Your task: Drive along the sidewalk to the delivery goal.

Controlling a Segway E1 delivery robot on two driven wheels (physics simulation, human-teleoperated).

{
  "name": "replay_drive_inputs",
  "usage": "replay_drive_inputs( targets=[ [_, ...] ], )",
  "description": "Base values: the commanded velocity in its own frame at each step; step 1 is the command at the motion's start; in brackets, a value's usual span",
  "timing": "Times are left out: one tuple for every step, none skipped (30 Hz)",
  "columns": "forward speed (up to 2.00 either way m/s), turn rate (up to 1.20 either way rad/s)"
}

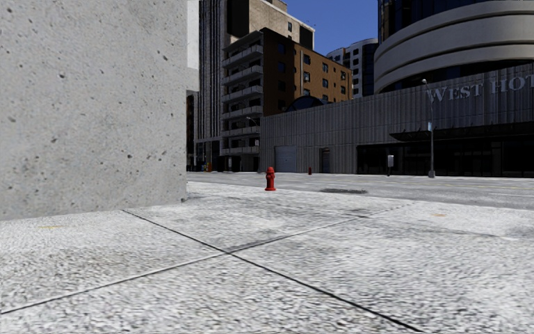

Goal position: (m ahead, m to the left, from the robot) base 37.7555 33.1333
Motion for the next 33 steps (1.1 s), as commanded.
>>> replay_drive_inputs(
  targets=[
    [2.0,0.0],
    [2.0,0.0],
    [2.0,0.0],
    [2.0,0.0],
    [2.0,0.0],
    [2.0,0.0],
    [2.0,0.0],
    [2.0,0.0],
    [2.0,0.0],
    [2.0,0.0],
    [2.0,0.0],
    [2.0,0.0],
    [2.0,0.0],
    [2.0,0.0],
    [2.0,0.0],
    [2.0,0.0],
    [2.0,0.0],
    [2.0,0.0],
    [2.0,0.0],
    [2.0,0.0],
    [2.0,0.0],
    [2.0,0.0],
    [2.0,0.0],
    [2.0,0.0],
    [2.0,0.0],
    [2.0,0.0],
    [2.0,0.0],
    [2.0,0.0],
    [2.0,0.0],
    [2.0,0.0],
    [2.0,0.0],
    [2.0,0.0],
    [2.0,0.0]
  ],
)
